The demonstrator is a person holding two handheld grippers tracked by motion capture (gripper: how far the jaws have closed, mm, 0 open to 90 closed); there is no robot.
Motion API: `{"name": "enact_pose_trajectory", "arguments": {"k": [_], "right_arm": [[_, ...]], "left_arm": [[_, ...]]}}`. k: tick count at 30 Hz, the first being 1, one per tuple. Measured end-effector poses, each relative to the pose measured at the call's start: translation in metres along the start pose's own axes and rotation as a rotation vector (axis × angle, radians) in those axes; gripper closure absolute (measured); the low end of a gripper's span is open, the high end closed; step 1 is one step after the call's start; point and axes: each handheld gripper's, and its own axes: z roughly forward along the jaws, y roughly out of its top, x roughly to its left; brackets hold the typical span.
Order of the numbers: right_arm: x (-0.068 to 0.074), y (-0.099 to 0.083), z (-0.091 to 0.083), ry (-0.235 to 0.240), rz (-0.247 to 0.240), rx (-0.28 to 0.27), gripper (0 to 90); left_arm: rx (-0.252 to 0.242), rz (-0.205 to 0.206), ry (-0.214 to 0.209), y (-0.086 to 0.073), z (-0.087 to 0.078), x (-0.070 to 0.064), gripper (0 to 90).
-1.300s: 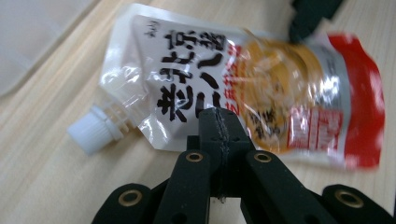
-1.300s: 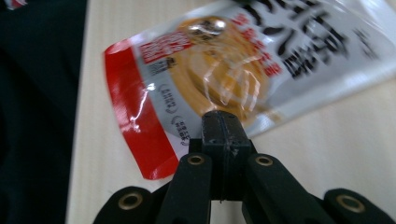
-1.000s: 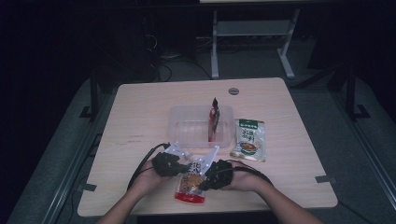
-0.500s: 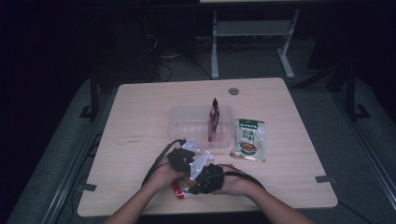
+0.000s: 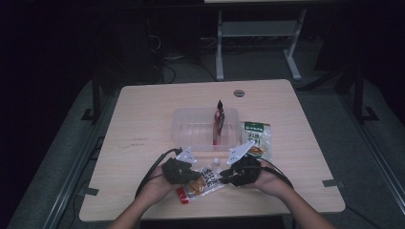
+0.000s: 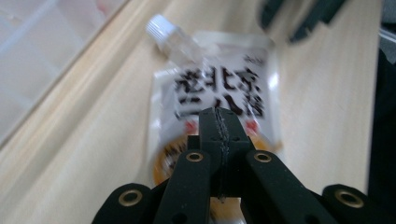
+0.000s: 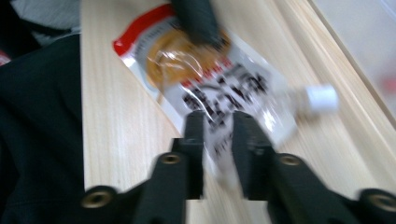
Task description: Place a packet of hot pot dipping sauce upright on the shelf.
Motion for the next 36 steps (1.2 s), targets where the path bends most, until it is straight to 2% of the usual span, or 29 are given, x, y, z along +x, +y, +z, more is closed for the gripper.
{"name": "enact_pose_trajectory", "arguments": {"k": [4,5,7,8,12,14,19,20,22,28,32,33,36], "right_arm": [[-0.004,-0.015,-0.006,-0.034,0.072,0.000,50.8],[-0.003,-0.017,-0.008,-0.036,0.112,0.006,48.5],[-0.005,-0.018,-0.008,-0.033,0.148,0.000,44.3],[-0.006,-0.018,-0.008,-0.038,0.156,-0.006,43.2],[-0.009,-0.017,-0.008,-0.042,0.173,-0.026,38.2],[-0.011,-0.018,-0.006,-0.043,0.179,-0.029,34.8],[-0.011,-0.019,0.000,-0.016,0.198,-0.018,28.3],[-0.011,-0.018,0.002,-0.017,0.196,-0.011,27.6],[-0.011,-0.018,0.005,-0.007,0.205,-0.003,25.8],[-0.017,-0.018,0.015,0.033,0.239,0.004,25.8],[-0.018,-0.015,0.021,0.059,0.240,0.017,27.0],[-0.018,-0.015,0.024,0.069,0.241,-0.001,27.6],[-0.017,-0.012,0.027,0.089,0.249,-0.007,29.7]], "left_arm": [[0.010,-0.009,0.016,-0.011,-0.004,0.000,89.5],[0.013,-0.016,0.022,-0.012,-0.003,0.002,89.5],[0.011,-0.030,0.022,-0.011,0.002,0.004,89.5],[0.019,-0.022,0.023,-0.011,0.003,0.006,89.5],[0.038,-0.008,0.043,-0.008,0.009,0.008,89.6],[0.057,0.000,0.039,-0.009,0.010,0.010,89.6],[0.066,0.006,0.039,-0.010,0.013,0.010,89.7],[0.059,-0.004,0.040,-0.010,0.014,0.010,89.6],[0.076,0.007,0.037,-0.010,0.015,0.011,89.7],[0.087,0.009,0.037,-0.008,0.017,0.012,89.8],[0.091,0.016,0.042,-0.008,0.017,0.012,89.8],[0.091,0.015,0.043,-0.008,0.017,0.012,89.8],[0.090,0.014,0.041,-0.008,0.017,0.012,89.8]]}}
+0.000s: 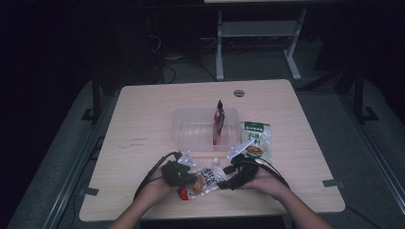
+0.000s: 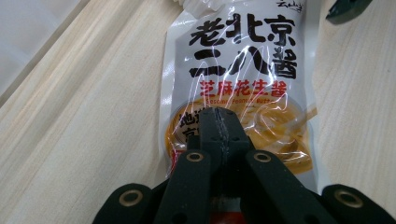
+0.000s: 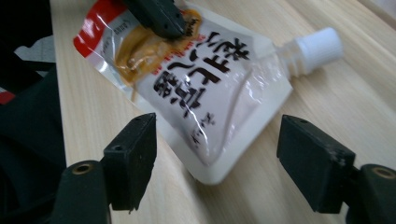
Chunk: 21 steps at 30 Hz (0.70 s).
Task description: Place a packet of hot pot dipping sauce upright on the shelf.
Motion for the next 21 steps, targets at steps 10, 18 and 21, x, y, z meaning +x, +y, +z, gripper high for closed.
{"name": "enact_pose_trajectory", "arguments": {"k": [10,18,21], "right_arm": [[0.000,0.007,0.013,0.092,0.035,-0.030,46.0],[-0.001,0.008,0.018,0.112,0.035,-0.039,56.8],[0.001,0.008,0.019,0.099,0.016,-0.041,62.8]], "left_arm": [[-0.010,-0.019,-0.007,0.000,0.001,0.000,89.8],[-0.012,-0.012,-0.008,0.001,0.002,0.000,89.8],[-0.016,-0.017,-0.008,0.001,0.002,-0.001,89.7]]}}
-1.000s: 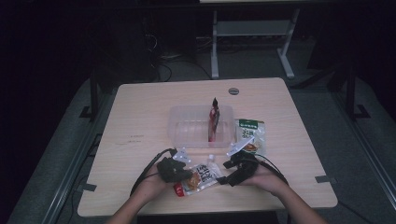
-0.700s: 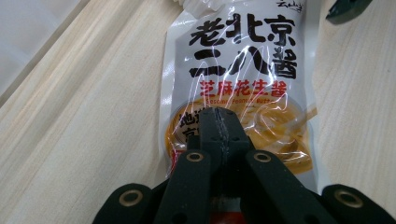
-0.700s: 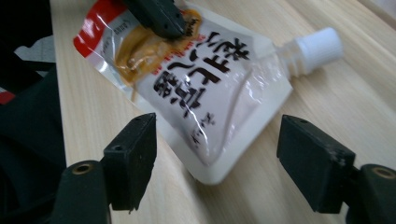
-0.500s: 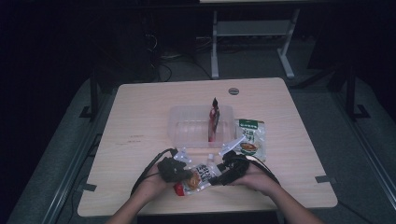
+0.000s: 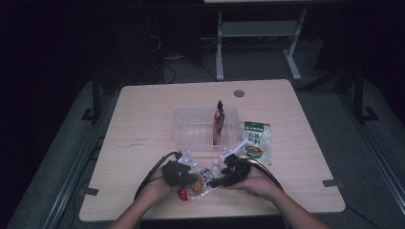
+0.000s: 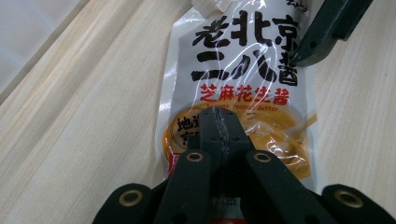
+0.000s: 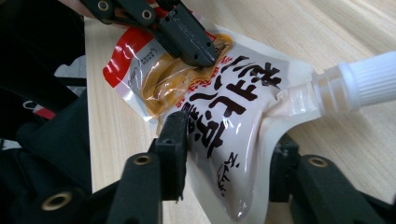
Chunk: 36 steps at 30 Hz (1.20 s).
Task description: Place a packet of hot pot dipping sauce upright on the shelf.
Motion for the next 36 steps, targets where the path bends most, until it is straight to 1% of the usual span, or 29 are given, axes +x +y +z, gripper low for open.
{"name": "enact_pose_trajectory", "arguments": {"k": [1,2,5,6,7,8,9,10,11,12,13,15,16,17,18,20,21,22,23,24,26,27,28,29,30,31,32,33,36], "right_arm": [[0.001,0.000,0.000,-0.008,-0.003,0.006,66.2],[0.002,0.000,0.000,-0.019,-0.018,0.007,69.4],[0.003,-0.001,0.000,-0.013,-0.045,0.005,76.6],[0.004,-0.001,0.000,-0.011,-0.055,-0.002,78.3],[0.005,0.000,-0.001,-0.013,-0.065,-0.007,79.8],[0.005,0.000,-0.001,-0.011,-0.068,-0.010,81.1],[0.006,0.000,-0.001,-0.009,-0.068,-0.014,82.5],[0.006,0.000,-0.002,-0.011,-0.075,-0.017,83.9],[0.007,0.000,-0.002,-0.006,-0.082,-0.024,85.2],[0.008,0.000,-0.003,-0.005,-0.089,-0.027,86.3],[0.009,0.000,-0.004,-0.001,-0.086,-0.035,87.3],[0.011,0.001,-0.005,-0.002,-0.105,-0.044,88.2],[0.012,0.001,-0.006,-0.003,-0.109,-0.048,88.5],[0.013,0.002,-0.007,-0.005,-0.121,-0.054,88.7],[0.013,0.002,-0.008,-0.002,-0.131,-0.057,88.7],[0.015,0.003,-0.011,0.003,-0.144,-0.071,88.8],[0.016,0.003,-0.013,0.001,-0.143,-0.078,88.9],[0.017,0.004,-0.015,-0.005,-0.157,-0.086,88.9],[0.019,0.005,-0.018,-0.005,-0.156,-0.098,89.0],[0.018,0.005,-0.020,-0.012,-0.168,-0.101,89.0],[0.020,0.006,-0.026,-0.018,-0.169,-0.122,89.0],[0.020,0.006,-0.029,-0.015,-0.163,-0.131,89.0],[0.020,0.006,-0.031,-0.015,-0.166,-0.136,89.0],[0.020,0.006,-0.033,-0.014,-0.168,-0.140,89.1],[0.021,0.007,-0.035,-0.010,-0.168,-0.145,89.0],[0.021,0.007,-0.037,-0.011,-0.173,-0.152,89.1],[0.022,0.007,-0.039,-0.010,-0.175,-0.157,89.1],[0.023,0.007,-0.040,-0.007,-0.173,-0.164,89.1],[0.025,0.009,-0.044,-0.007,-0.179,-0.182,89.1]], "left_arm": [[0.001,0.000,0.001,0.000,0.000,0.000,89.8],[0.001,0.002,0.002,0.000,0.000,0.000,89.7],[-0.003,0.009,0.008,0.000,0.000,-0.001,89.7],[0.003,0.016,0.007,0.000,-0.001,0.000,89.7],[-0.007,0.007,0.003,-0.001,0.000,0.000,89.7],[-0.004,0.012,-0.001,-0.001,-0.001,0.001,89.7],[-0.015,-0.002,-0.008,-0.001,-0.001,0.000,89.7],[-0.018,0.000,-0.010,-0.001,-0.002,0.001,89.7],[-0.028,-0.007,-0.013,-0.001,-0.002,0.001,89.6],[-0.024,0.000,-0.015,-0.002,-0.004,0.002,89.6],[-0.033,-0.008,-0.020,-0.002,-0.004,0.001,89.6],[-0.047,-0.018,-0.031,-0.003,-0.006,0.002,89.6],[-0.045,-0.017,-0.042,-0.003,-0.007,0.003,89.4],[-0.066,-0.041,-0.048,-0.004,-0.007,0.003,88.6],[-0.060,-0.031,-0.053,-0.004,-0.010,0.005,87.5],[-0.083,-0.045,-0.058,-0.005,-0.014,0.006,86.1],[-0.098,-0.050,-0.055,-0.005,-0.016,0.006,86.0],[-0.105,-0.054,-0.050,-0.005,-0.020,0.007,86.0],[-0.115,-0.057,-0.047,-0.006,-0.023,0.007,86.0],[-0.131,-0.053,-0.040,-0.007,-0.028,0.008,86.0],[-0.136,-0.051,-0.038,-0.009,-0.037,0.011,86.6],[-0.153,-0.063,-0.036,-0.010,-0.041,0.011,87.2],[-0.161,-0.058,-0.033,-0.012,-0.045,0.013,87.9],[-0.174,-0.064,-0.029,-0.012,-0.048,0.013,88.6],[-0.179,-0.069,-0.032,-0.013,-0.051,0.014,89.2],[-0.184,-0.064,-0.032,-0.014,-0.052,0.015,89.3],[-0.182,-0.075,-0.040,-0.014,-0.053,0.015,89.5],[-0.174,-0.067,-0.044,-0.015,-0.054,0.016,89.5],[-0.167,-0.066,-0.060,-0.014,-0.053,0.015,89.6]]}}
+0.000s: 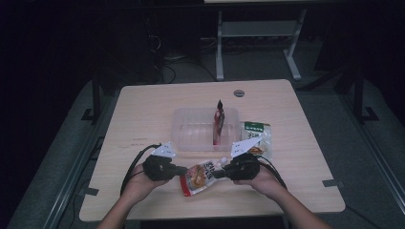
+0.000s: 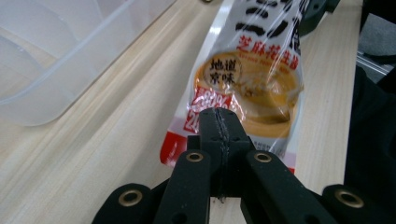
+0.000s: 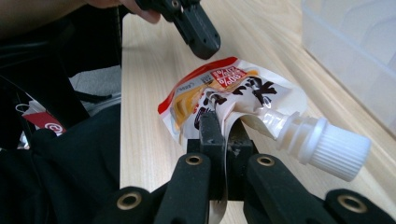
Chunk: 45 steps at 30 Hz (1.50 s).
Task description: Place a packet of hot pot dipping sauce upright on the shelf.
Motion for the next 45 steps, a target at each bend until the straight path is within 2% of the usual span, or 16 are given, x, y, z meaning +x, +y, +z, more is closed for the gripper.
{"name": "enact_pose_trajectory", "arguments": {"k": [4,5,6,7,13,16,22,25,34,40,45], "right_arm": [[0.001,0.003,-0.005,0.008,-0.005,-0.029,89.1],[0.001,0.004,-0.006,0.009,-0.006,-0.029,89.2],[0.001,0.004,-0.006,0.011,-0.006,-0.031,89.2],[0.002,0.005,-0.007,0.017,-0.005,-0.038,89.2],[0.004,0.010,-0.009,0.066,-0.003,-0.093,89.2],[0.007,0.012,-0.009,0.096,0.004,-0.117,89.2],[0.009,0.015,-0.010,0.100,-0.009,-0.125,89.2],[0.008,0.015,-0.013,0.097,-0.016,-0.129,89.2],[0.008,0.018,-0.019,0.079,-0.022,-0.140,89.2],[0.008,0.021,-0.020,0.068,-0.036,-0.131,89.2],[0.006,0.030,-0.023,0.037,-0.067,-0.103,89.1]], "left_arm": [[0.021,0.028,-0.012,0.001,0.004,-0.002,89.6],[0.020,0.019,-0.015,0.001,0.005,-0.003,89.6],[0.030,0.035,-0.019,0.001,0.007,-0.003,89.6],[0.030,0.023,-0.025,0.001,0.009,-0.004,89.6],[0.025,0.035,-0.037,0.006,0.022,-0.008,89.5],[0.018,0.029,-0.059,0.009,0.029,-0.011,89.5],[0.026,0.060,-0.091,0.015,0.042,-0.018,89.5],[0.033,0.068,-0.089,0.014,0.045,-0.021,89.4],[0.028,0.014,-0.071,0.003,0.026,-0.011,76.0],[0.004,-0.041,-0.043,-0.009,0.011,-0.006,59.2],[0.007,-0.044,-0.021,-0.025,-0.001,-0.008,47.5]]}}
